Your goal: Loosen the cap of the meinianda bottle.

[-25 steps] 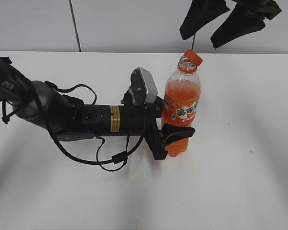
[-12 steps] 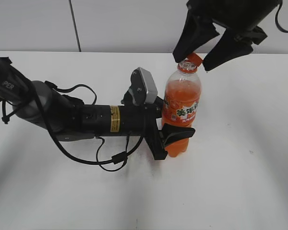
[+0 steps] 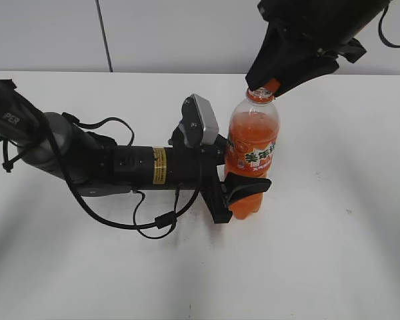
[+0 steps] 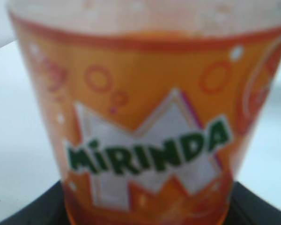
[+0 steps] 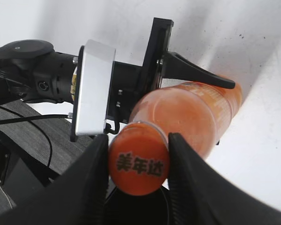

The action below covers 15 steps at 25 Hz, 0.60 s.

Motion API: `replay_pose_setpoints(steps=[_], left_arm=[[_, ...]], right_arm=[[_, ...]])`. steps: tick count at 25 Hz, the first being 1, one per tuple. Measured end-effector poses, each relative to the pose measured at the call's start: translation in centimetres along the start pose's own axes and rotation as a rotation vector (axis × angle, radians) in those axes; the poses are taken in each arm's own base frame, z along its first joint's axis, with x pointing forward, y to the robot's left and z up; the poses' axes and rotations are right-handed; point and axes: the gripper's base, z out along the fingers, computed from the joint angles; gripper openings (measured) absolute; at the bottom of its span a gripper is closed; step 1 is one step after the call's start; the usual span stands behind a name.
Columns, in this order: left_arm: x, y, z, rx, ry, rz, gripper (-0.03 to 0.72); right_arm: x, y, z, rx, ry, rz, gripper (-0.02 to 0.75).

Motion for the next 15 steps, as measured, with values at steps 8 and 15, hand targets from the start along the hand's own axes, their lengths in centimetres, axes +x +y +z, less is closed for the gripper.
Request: replay_pose_setpoints(steps=[8,15], left_arm=[[0.0,0.1,0.0,-0.002,-0.001,-0.003,0.401],[0.0,0.1,-0.1,0.002,0.000,0.000,0.401]], right_arm=[[-0.4,0.1,-0.7,0.034,-0.015,-0.069,0.276],[-0.7,2.0,-5.3,0.113,-0.149,-0.176,0.272]])
